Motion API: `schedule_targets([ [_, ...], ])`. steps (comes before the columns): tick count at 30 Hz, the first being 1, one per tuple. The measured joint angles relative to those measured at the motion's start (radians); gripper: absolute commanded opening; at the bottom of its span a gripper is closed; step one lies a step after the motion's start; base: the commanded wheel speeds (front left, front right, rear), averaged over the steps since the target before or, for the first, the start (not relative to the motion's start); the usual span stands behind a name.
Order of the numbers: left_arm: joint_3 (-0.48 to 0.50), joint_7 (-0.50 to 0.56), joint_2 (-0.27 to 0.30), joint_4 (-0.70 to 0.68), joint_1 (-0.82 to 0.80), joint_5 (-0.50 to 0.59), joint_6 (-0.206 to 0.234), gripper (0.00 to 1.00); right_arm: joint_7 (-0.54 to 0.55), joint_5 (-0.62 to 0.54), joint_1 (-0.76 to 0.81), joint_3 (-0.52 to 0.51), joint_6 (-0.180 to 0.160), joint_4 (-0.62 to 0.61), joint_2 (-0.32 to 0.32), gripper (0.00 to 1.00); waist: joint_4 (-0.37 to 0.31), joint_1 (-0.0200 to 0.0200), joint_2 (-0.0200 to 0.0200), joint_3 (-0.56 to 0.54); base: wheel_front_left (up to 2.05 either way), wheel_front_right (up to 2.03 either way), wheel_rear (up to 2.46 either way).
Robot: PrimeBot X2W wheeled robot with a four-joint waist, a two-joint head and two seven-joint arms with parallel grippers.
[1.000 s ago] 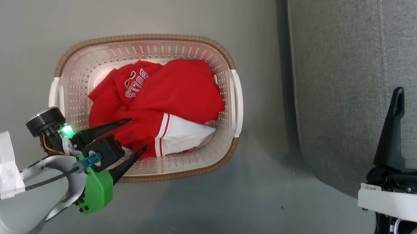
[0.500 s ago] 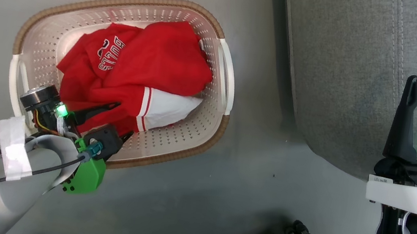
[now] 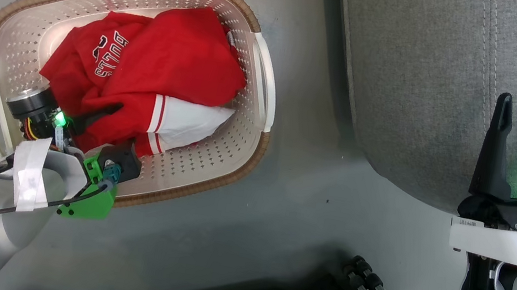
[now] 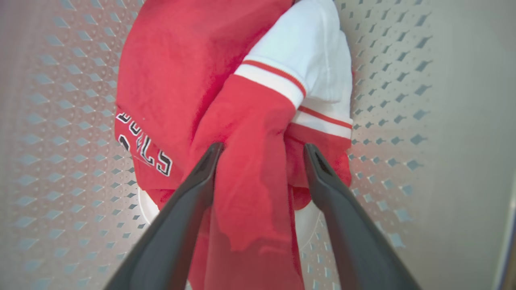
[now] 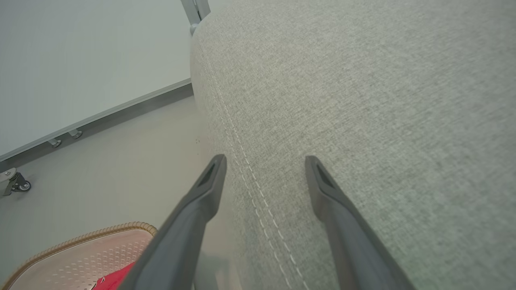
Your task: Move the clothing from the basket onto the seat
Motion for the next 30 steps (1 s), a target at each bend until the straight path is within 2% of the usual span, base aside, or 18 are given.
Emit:
schedule_targets([
  [5, 0.002, 0.0, -0.006, 0.003, -0.009, 0.006, 0.028, 1.0, 0.0, 0.006, 0.002, 0.002, 0.0, 0.004, 0.0, 1.0, -0.004, 0.0, 0.0, 0.011, 0.0, 0.0, 0.0],
  [6, 0.0, 0.0, -0.007, 0.006, -0.01, 0.007, 0.03, 0.41, 0.0, 0.007, 0.002, 0.002, 0.0, 0.005, 0.0, 1.0, -0.003, 0.0, 0.0, 0.012, 0.0, 0.0, 0.0],
  [7, 0.002, 0.0, -0.006, 0.0, -0.01, 0.007, 0.038, 0.0, 0.0, 0.008, 0.002, 0.002, 0.0, 0.005, 0.0, 1.0, -0.003, 0.0, 0.0, 0.012, 0.0, 0.0, 0.0],
  [13, 0.024, 0.0, -0.004, -0.075, -0.008, -0.016, 0.05, 0.0, -0.002, 0.01, 0.002, -0.001, 0.0, 0.017, 0.0, 1.0, 0.007, 0.0, 0.0, 0.006, 0.0, 0.0, 0.0],
  [17, 0.088, 0.0, -0.005, -0.148, 0.033, -0.101, 0.011, 0.0, -0.003, 0.002, 0.003, 0.003, 0.0, 0.043, 0.0, 1.0, 0.015, 0.0, 0.0, -0.02, 0.0, 0.0, 0.0],
  [30, 0.292, 0.0, -0.008, -0.42, 0.259, -0.227, -0.021, 0.0, -0.001, -0.052, 0.026, -0.009, 0.0, 0.109, 0.001, 1.0, 0.048, 0.0, 0.0, -0.195, 0.0, 0.0, 0.0],
])
